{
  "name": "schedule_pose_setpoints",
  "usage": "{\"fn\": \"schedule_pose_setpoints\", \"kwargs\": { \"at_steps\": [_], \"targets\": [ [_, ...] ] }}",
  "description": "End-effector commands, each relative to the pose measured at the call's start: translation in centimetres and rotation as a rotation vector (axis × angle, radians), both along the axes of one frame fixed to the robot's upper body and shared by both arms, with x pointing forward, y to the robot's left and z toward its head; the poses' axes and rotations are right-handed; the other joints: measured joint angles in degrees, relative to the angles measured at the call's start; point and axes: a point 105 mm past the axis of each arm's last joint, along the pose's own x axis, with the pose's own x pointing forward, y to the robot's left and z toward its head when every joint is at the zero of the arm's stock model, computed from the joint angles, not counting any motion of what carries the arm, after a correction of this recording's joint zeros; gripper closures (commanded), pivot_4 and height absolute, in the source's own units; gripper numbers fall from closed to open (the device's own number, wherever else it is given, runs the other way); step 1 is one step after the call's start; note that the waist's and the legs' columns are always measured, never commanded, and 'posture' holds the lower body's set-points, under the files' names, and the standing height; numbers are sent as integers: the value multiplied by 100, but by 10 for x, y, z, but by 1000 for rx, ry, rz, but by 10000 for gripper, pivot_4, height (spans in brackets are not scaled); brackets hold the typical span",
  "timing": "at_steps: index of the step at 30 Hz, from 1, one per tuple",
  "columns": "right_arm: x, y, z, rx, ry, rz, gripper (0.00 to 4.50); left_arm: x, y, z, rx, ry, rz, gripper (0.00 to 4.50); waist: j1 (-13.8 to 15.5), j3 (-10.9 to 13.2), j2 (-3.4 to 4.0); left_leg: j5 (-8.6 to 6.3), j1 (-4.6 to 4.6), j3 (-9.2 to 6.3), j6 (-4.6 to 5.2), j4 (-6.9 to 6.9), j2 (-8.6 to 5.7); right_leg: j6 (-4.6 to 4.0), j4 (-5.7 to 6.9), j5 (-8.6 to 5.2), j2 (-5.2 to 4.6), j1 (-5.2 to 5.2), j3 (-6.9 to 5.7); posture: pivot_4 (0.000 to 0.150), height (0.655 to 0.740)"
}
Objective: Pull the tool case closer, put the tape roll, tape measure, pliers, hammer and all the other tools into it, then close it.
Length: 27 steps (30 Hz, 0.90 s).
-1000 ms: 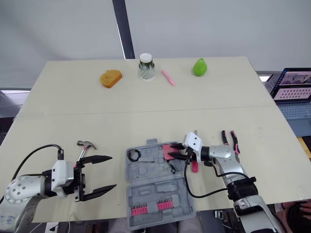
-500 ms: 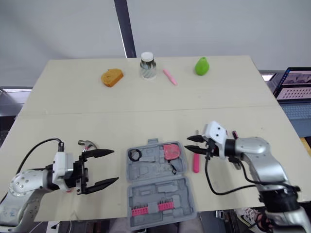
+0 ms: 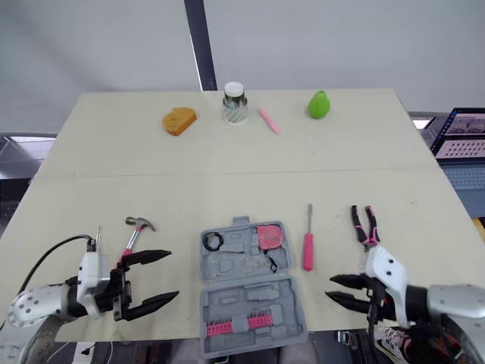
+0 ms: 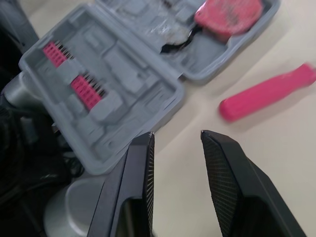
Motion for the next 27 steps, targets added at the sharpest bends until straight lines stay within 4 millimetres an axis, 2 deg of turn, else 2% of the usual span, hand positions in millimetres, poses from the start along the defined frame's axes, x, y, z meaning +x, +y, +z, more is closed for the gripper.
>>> {"fn": "schedule_pose_setpoints", "kwargs": {
  "at_steps": [1,4,5,8,15,22,27],
  "targets": [
    [-9,0,1,1,28,-22,16561,-6,5,-6,8,19,9,0,7,0,-1,0,0,1,1,0,-1,0,-1,0,-1,0,2,1500,6950],
    [-10,-1,-3,3,33,-56,1175,-9,6,-11,2,21,18,0,17,-1,-2,-1,1,3,1,0,2,0,-5,0,-6,-1,4,1500,6950],
    [-9,-2,-4,2,28,-65,469,-9,6,-12,5,14,24,0,27,-1,-2,-2,1,2,1,0,4,0,-6,0,-28,-1,4,1500,6950],
    [-6,-4,-6,0,6,-91,469,-9,9,-14,24,-36,58,0,74,-1,-1,-3,0,2,2,-5,-2,-2,-6,-1,-49,-4,-3,1500,6950],
    [-1,-14,-13,-24,-12,-135,469,-32,20,-29,52,21,81,0,78,0,-7,-5,-1,7,7,-7,-10,-1,-7,-1,-58,-6,-11,1500,6950],
    [17,-28,-10,-34,-67,-212,469,-15,5,-15,42,-68,22,0,103,-1,-7,-5,-1,2,9,-7,-12,-1,-5,0,-65,-4,-16,1500,6950],
    [33,-48,2,-26,-130,-359,469,2,-18,8,28,-146,-103,0,97,-2,-5,-3,-1,5,8,-8,-15,0,2,0,-62,-4,-22,1500,6950]
  ]
}}
